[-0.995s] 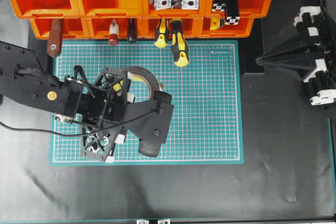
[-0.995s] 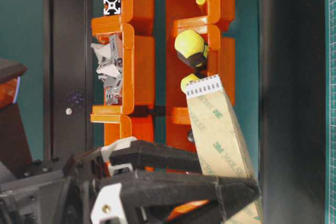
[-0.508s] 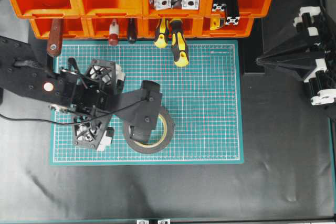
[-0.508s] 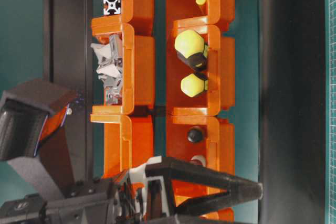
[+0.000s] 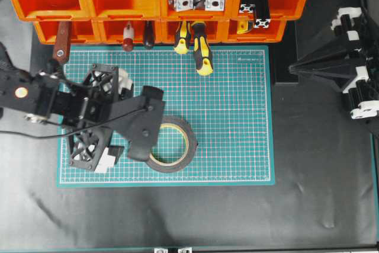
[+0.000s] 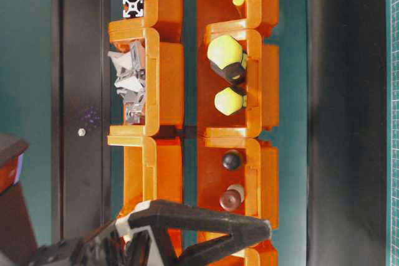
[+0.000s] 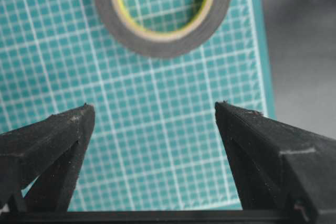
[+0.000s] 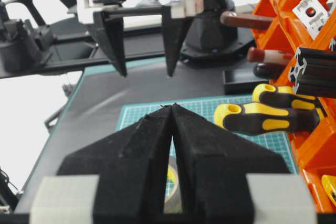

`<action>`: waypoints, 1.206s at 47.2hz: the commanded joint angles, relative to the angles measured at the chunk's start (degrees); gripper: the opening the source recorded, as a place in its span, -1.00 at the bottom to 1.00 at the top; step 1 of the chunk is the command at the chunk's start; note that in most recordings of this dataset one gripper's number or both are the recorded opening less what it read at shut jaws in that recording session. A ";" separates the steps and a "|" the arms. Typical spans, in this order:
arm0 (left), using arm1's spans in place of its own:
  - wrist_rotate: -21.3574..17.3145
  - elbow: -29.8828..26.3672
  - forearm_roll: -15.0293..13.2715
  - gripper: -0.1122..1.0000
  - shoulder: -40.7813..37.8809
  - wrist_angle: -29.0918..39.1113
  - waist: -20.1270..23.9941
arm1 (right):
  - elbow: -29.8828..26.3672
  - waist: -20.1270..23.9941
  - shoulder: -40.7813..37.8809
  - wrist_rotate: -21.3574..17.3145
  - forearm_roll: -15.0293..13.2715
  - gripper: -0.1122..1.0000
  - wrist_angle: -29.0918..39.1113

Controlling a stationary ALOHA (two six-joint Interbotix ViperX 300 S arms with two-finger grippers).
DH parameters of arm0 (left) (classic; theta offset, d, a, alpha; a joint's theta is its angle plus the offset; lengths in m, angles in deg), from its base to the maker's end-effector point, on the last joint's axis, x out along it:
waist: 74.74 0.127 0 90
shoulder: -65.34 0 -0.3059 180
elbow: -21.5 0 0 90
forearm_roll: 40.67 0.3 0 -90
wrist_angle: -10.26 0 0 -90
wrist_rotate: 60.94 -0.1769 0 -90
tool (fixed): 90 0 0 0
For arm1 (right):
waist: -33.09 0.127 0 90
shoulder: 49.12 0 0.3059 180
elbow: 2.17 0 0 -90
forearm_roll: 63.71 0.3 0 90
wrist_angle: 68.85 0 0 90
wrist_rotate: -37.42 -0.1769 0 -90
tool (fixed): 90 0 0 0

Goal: Pick foam from container rack with left arm.

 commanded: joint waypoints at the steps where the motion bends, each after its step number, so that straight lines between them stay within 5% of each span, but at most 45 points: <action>1: 0.44 0.79 0.18 0.80 3.43 -4.13 -1.23 | -0.88 0.09 -0.18 -0.09 0.09 -0.81 -0.79; 34: 0.62 16.52 0.09 0.66 31.29 -27.16 -4.13 | -1.49 1.93 2.64 0.00 0.09 -0.81 1.49; 57: 0.62 27.16 0.09 0.66 49.22 -32.43 -3.87 | -1.58 2.55 2.81 0.00 0.09 -0.81 1.49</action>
